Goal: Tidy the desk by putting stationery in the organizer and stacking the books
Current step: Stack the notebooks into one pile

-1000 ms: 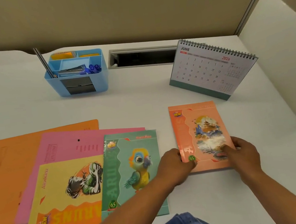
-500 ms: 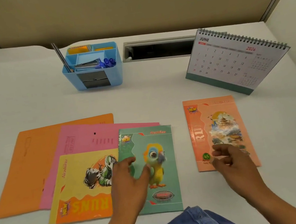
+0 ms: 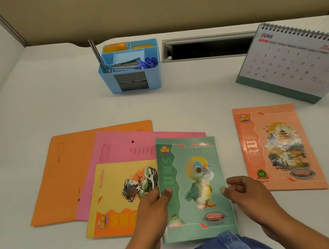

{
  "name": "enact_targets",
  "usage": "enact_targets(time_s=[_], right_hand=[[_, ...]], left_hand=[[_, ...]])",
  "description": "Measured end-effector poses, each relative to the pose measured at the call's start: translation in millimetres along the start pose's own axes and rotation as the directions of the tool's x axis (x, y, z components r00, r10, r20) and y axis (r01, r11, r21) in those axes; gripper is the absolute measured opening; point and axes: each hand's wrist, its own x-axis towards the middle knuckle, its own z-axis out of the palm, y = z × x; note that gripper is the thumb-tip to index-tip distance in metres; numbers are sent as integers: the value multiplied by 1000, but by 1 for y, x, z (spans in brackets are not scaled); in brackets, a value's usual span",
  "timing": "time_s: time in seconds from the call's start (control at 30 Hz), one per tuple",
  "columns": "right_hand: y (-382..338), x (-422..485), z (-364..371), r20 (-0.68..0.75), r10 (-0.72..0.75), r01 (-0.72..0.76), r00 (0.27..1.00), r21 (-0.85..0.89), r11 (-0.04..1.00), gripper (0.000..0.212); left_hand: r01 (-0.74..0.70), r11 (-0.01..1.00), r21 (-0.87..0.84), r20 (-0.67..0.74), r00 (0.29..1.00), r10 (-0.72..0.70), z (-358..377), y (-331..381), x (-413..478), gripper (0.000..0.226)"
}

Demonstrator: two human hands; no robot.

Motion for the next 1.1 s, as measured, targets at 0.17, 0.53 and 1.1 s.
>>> enact_targets(time_s=[0.17,0.53,1.1], right_hand=[[3,0,-4,13,57,-58,998,252,966,21],[1,-7,-104,-240,41,72,970,441,894,21],[11,72,-163,-501,-196,111,843,-194,975,30]], left_hand=[[14,970,-242,184,982,32,9,11,-10,19],[-46,997,-67,441,895,71,104,37,10,18],[-432,705,562,361,895,261,187,28,51,25]])
